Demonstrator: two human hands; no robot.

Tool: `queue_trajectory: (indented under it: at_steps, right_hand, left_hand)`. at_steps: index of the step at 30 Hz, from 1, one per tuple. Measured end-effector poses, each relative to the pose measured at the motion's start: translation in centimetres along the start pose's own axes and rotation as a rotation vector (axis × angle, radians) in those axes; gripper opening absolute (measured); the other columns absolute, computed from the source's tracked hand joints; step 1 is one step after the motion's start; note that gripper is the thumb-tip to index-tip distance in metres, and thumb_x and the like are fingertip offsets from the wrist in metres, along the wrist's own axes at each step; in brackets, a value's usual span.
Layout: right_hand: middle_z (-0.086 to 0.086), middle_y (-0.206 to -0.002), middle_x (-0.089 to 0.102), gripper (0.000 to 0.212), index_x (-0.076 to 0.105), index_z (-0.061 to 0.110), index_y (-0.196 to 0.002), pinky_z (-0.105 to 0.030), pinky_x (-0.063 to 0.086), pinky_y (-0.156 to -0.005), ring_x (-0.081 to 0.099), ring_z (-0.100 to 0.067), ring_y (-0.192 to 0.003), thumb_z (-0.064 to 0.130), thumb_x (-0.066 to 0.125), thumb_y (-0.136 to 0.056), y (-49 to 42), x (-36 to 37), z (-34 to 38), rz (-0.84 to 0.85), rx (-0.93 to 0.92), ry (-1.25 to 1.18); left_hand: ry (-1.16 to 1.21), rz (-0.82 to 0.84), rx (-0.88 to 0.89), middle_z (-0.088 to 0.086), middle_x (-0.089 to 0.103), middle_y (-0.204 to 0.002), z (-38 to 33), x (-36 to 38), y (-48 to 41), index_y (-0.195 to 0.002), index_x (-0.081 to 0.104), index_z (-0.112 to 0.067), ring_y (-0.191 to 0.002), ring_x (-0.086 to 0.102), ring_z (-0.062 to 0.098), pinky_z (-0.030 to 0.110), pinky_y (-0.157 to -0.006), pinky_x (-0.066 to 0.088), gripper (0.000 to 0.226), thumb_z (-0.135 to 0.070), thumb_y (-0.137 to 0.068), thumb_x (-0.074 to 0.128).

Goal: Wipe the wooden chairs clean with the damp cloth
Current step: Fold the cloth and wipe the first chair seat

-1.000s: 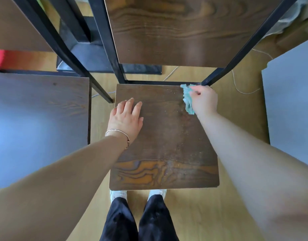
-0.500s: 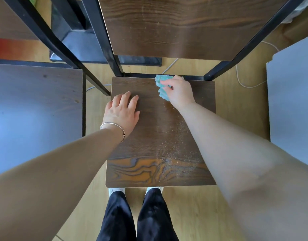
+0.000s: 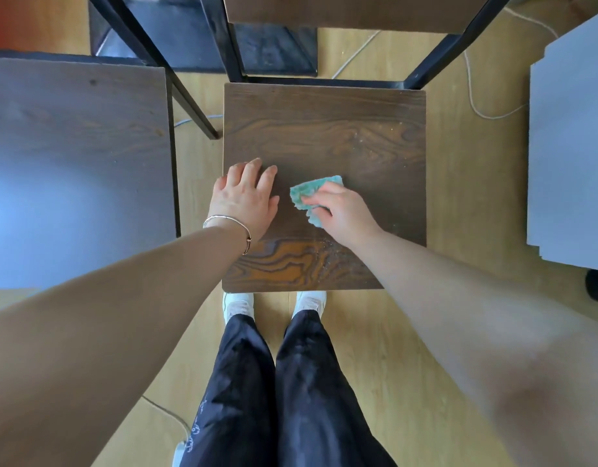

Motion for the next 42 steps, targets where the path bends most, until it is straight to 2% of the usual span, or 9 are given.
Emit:
queue_trajectory:
  at_steps: [6,11,15,17,20,24,28,34,42]
  right_hand:
    - [0.000,-0.113,0.064,0.027,0.070,0.015,-0.118,-0.025,0.049,-0.089,0.061,-0.015,-0.099,0.011,0.056,-0.096,6.8,3.9,1.4,0.113,0.007,-0.044]
    - [0.002,-0.117,0.059,0.031,0.066,0.018,-0.125,-0.015,0.037,-0.084,0.056,-0.012,-0.102,0.013,0.049,-0.099,11.5,6.9,2.2,0.240,0.004,0.002]
    - [0.003,-0.112,0.061,0.029,0.069,0.017,-0.119,-0.023,0.047,-0.083,0.058,-0.014,-0.100,0.012,0.051,-0.098,13.3,7.7,2.4,0.280,0.026,-0.055]
    - [0.005,-0.110,0.063,0.028,0.071,0.018,-0.117,-0.027,0.050,-0.086,0.058,-0.013,-0.100,0.012,0.054,-0.096,13.8,7.1,2.2,0.263,0.098,-0.143]
    - [0.011,-0.101,0.061,0.025,0.072,0.020,-0.115,-0.018,0.050,-0.080,0.059,-0.008,-0.092,0.014,0.059,-0.095,13.7,3.8,1.5,0.110,0.275,-0.350]
    - [0.012,-0.088,0.059,0.022,0.075,0.021,-0.110,-0.008,0.039,-0.071,0.058,-0.001,-0.081,0.016,0.062,-0.093,9.5,-3.4,-1.0,-0.171,0.334,-0.435]
    - [0.012,-0.091,0.059,0.023,0.074,0.021,-0.111,-0.017,0.045,-0.079,0.058,-0.003,-0.084,0.017,0.061,-0.092,2.1,-10.1,-4.6,-0.330,0.335,-0.432]
    - [0.003,-0.112,0.059,0.028,0.068,0.023,-0.122,-0.013,0.041,-0.069,0.056,-0.013,-0.097,0.025,0.054,-0.098,-8.0,-14.3,-8.0,-0.329,0.271,-0.227]
    - [-0.004,-0.122,0.057,0.033,0.062,0.021,-0.130,-0.023,0.041,-0.082,0.055,-0.020,-0.105,0.027,0.055,-0.098,-12.4,-13.7,-8.9,-0.205,0.256,-0.055]
  left_hand:
    - [-0.027,0.016,0.042,0.007,0.033,-0.148,-0.8,1.4,3.7,-0.144,0.032,-0.020,-0.128,0.034,0.033,0.047,-0.099,0.036,0.054,-0.040,-0.095,0.044]
    - [-0.044,0.025,0.057,0.007,0.032,-0.149,-1.5,2.4,6.0,-0.144,0.030,-0.021,-0.128,0.035,0.033,0.047,-0.100,0.036,0.053,-0.040,-0.096,0.042]
    - [-0.045,0.033,0.069,0.007,0.033,-0.149,-1.8,2.3,6.9,-0.144,0.032,-0.021,-0.127,0.035,0.033,0.047,-0.099,0.037,0.053,-0.040,-0.095,0.043]
    - [-0.045,0.028,0.076,0.007,0.034,-0.148,-2.0,2.0,7.1,-0.144,0.033,-0.020,-0.127,0.035,0.033,0.047,-0.099,0.037,0.054,-0.039,-0.095,0.044]
    - [-0.064,0.013,0.086,0.008,0.033,-0.149,-2.3,1.0,6.7,-0.144,0.033,-0.020,-0.128,0.035,0.033,0.047,-0.099,0.037,0.054,-0.040,-0.095,0.045]
    - [-0.100,-0.005,0.091,0.007,0.031,-0.150,-3.4,-1.1,4.7,-0.145,0.031,-0.021,-0.129,0.033,0.032,0.046,-0.099,0.036,0.056,-0.043,-0.095,0.043]
    - [-0.105,-0.059,0.055,0.007,0.030,-0.150,-4.7,-2.6,1.7,-0.145,0.030,-0.021,-0.130,0.031,0.032,0.047,-0.099,0.035,0.056,-0.043,-0.095,0.042]
    - [-0.015,-0.173,-0.075,0.010,0.036,-0.147,-5.9,-3.3,-2.2,-0.140,0.039,-0.019,-0.128,0.035,0.035,0.051,-0.098,0.038,0.052,-0.036,-0.093,0.050]
    - [0.057,-0.166,-0.181,0.008,0.035,-0.148,-7.9,-0.9,-2.5,-0.141,0.037,-0.019,-0.129,0.034,0.033,0.050,-0.099,0.037,0.051,-0.037,-0.094,0.048]
Point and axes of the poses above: each hand's wrist, its own y-axis away from the middle knuckle, its own x-axis out of the palm, z = x × y, the point moved 4 cm from there along -y, towards the middle knuckle
